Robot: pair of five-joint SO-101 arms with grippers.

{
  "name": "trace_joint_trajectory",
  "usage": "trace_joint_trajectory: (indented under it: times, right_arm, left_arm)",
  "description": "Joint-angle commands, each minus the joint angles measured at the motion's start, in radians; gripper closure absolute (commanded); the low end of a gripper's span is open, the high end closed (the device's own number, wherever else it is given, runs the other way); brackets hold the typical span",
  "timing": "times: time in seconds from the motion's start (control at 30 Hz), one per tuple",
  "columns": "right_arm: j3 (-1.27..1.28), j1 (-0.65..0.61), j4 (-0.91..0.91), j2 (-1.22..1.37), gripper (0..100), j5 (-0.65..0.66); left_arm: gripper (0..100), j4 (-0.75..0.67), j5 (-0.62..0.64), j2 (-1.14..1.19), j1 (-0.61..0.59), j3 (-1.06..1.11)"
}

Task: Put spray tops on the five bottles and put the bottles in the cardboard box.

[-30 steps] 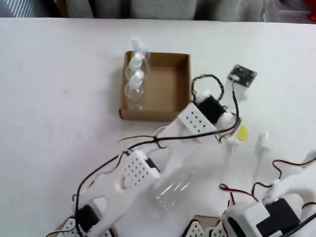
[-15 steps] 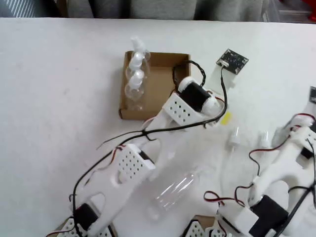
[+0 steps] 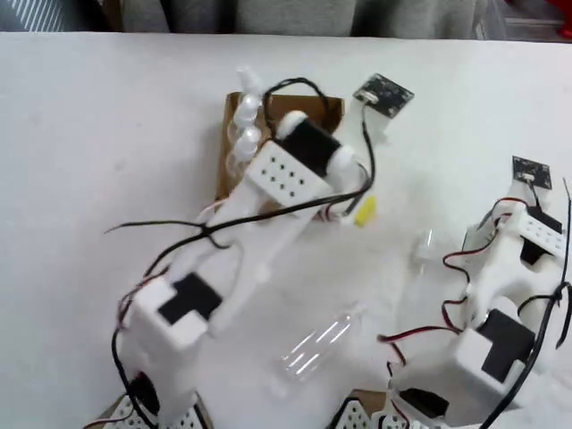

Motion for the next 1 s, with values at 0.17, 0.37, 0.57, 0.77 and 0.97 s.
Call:
trace_joint_trajectory:
  times: [0.17, 0.37, 0.57, 0.77, 0.97]
  right_arm:
    - [-0.060, -0.047, -0.094, 0.084, 94.8, -0.009]
    - [-0.060, -0.047, -0.004, -0.033, 98.2, -0.014]
    - [-0.060, -0.137, 0.234, -0.372, 98.1, -0.143]
    - [-0.058, -0.461, 0.453, -0.727, 97.8, -0.290]
    - [-0.048, -0.937, 0.476, -0.791, 97.7, -0.333]
  left_arm:
    - [75, -0.226, -0.078, -0.515, -0.091, 0.629]
    - [75, -0.342, -0.137, -0.789, -0.286, 0.994]
    - [75, -0.425, -0.206, -0.946, -0.576, 1.267]
    - [75, -0.532, -0.218, -0.967, -0.860, 1.464]
    - [75, -0.661, -0.212, -0.967, -1.015, 1.599]
